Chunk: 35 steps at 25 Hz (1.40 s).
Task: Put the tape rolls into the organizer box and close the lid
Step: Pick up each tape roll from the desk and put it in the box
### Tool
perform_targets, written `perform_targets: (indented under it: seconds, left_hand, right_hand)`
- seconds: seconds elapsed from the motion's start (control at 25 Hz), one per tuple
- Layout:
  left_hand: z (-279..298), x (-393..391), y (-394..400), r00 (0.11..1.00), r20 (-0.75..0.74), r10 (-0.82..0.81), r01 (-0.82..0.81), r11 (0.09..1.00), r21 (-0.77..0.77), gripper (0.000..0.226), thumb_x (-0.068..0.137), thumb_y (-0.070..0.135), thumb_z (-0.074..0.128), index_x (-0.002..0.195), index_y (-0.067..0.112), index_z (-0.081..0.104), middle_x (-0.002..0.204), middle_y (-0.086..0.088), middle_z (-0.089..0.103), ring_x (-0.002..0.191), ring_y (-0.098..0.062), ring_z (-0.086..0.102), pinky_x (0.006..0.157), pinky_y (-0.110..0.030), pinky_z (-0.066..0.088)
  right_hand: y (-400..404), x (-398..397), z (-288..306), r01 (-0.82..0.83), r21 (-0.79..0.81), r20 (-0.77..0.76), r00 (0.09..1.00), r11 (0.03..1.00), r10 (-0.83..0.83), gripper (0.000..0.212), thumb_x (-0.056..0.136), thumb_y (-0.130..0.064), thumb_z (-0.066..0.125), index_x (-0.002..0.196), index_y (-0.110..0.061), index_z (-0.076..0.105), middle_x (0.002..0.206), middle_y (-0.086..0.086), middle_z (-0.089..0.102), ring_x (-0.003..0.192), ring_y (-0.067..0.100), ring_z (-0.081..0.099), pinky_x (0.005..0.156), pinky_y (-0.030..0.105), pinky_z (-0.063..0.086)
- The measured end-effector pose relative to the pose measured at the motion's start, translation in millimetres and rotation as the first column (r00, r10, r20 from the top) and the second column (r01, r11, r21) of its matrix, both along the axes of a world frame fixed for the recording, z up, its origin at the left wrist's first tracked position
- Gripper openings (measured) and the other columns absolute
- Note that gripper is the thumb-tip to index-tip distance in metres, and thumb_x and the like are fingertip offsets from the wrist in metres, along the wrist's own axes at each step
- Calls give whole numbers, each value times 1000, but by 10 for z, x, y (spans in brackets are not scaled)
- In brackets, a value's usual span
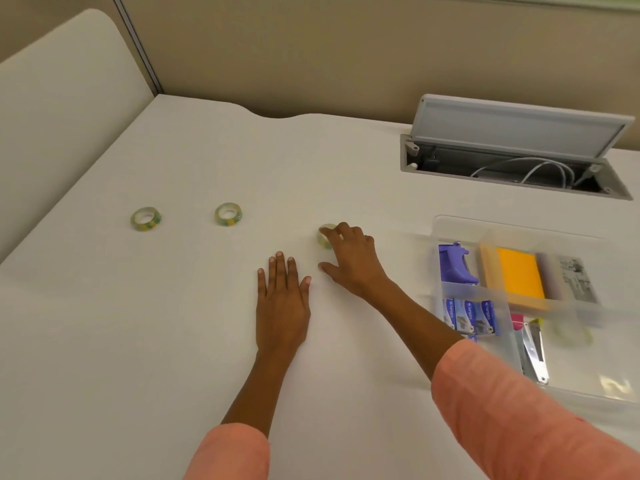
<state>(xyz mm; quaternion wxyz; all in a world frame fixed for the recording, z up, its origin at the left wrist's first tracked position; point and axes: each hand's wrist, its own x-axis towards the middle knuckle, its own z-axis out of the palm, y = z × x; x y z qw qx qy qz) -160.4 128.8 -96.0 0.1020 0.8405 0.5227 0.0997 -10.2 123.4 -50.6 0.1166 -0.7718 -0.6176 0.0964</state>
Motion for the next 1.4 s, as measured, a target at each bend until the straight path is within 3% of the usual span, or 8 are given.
perform_targets:
  seconds: [0.16,0.28,0.4,0.56,0.8,0.96,1.16,1.4]
  left_hand:
    - [-3,-16,-12,1000,17,-7,7,1000,-16,56,96,39,12,143,9,8,156,-12,8,145,-21,3,119,-37,-4]
    - [55,-38,-55,999,38,-13,14,999,-44,59,94,41,8,143,10,10,156,-10,8,145,-20,3,120,-36,-2]
    - [143,-19,-207,997,64,-36,40,998,-56,62,91,44,5,144,12,11,157,-9,8,145,-19,3,120,-34,-3]
    - [228,123,-453,973,231,-18,49,990,-129,52,97,35,23,143,13,16,156,-10,10,145,-21,4,120,-37,0]
    - [354,379,-751,889,457,-9,138,959,-248,49,97,35,25,143,20,17,157,-5,6,145,-16,0,118,-32,-3]
    - [588,812,-1075,836,538,-109,265,938,-222,50,96,36,28,143,24,17,157,0,4,145,-13,-2,116,-28,-4]
    - [709,1269,-1429,800,530,-281,418,895,-157,54,94,37,30,144,25,13,157,1,0,145,-15,-4,113,-24,-2]
    - [545,1416,-1603,834,414,-365,458,877,-149,57,94,39,28,143,24,5,157,2,1,134,-2,-16,110,-20,-4]
  right_hand:
    - [-275,-76,-22,28,63,-59,998,998,-24,52,84,-26,63,131,-13,44,123,12,49,110,28,50,90,40,46]
    - [-467,-121,-4,40,54,-174,984,998,-30,58,81,-17,68,132,-13,41,134,13,40,115,29,48,90,40,52]
    - [-683,-33,109,111,58,-245,965,992,-94,63,79,-23,71,134,-12,40,145,12,32,127,29,42,102,39,44]
    - [-962,159,272,199,107,-329,932,974,-154,66,74,-28,75,131,-7,47,146,11,37,130,26,42,104,32,37]
    - [-1263,324,471,343,174,-453,860,923,-234,58,68,-27,81,118,-7,60,139,5,43,119,19,49,91,21,38]
    - [-1652,611,644,421,236,-483,833,876,-270,56,64,-26,84,113,-11,62,130,9,48,112,23,52,93,33,49]
    - [-2260,1130,740,575,271,-479,776,772,-410,50,65,-21,83,110,-14,63,111,11,57,86,16,56,71,24,45]
    - [-2950,1688,671,706,151,-440,675,692,-592,56,65,-4,79,117,-7,59,115,19,58,97,31,62,90,44,52]
